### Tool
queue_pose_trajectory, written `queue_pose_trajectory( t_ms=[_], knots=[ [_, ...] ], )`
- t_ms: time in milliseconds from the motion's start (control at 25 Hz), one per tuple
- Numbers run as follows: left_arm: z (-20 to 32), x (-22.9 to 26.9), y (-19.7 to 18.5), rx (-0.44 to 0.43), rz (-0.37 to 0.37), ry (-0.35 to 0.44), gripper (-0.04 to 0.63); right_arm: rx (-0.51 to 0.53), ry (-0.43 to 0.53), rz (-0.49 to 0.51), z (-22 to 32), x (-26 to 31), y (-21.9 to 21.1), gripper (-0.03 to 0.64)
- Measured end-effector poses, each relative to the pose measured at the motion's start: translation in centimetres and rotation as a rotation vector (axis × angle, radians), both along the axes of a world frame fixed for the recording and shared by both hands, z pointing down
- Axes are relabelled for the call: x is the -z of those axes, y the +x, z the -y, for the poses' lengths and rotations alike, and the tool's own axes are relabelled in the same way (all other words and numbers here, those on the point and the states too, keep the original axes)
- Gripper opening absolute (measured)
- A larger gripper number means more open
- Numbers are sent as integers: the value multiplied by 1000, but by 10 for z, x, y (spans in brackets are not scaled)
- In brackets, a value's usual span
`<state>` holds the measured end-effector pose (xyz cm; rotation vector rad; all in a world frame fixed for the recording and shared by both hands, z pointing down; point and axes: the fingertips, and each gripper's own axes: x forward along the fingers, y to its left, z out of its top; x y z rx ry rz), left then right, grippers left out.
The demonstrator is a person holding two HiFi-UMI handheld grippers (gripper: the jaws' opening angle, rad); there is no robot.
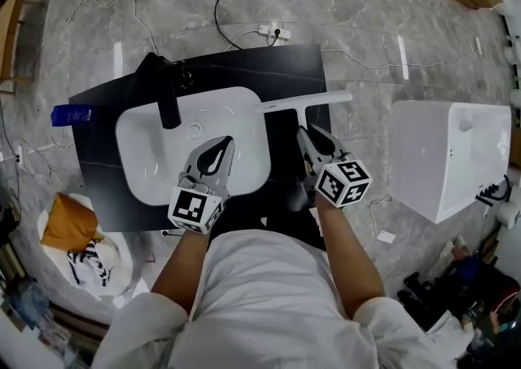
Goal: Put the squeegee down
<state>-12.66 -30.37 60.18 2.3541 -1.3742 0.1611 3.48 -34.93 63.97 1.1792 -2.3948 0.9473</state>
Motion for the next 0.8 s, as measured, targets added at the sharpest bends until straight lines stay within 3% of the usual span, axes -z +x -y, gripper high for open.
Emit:
queue_pose_trajectory(
  t_ms=[480, 800],
  knots=[
    [-7, -4, 14, -51, -16, -13, 11, -28, -48, -11, 6, -29, 8, 61],
    [-9, -10, 16, -63, -15, -21, 11, -18, -40, -96, 10, -44, 16, 63]
  ],
)
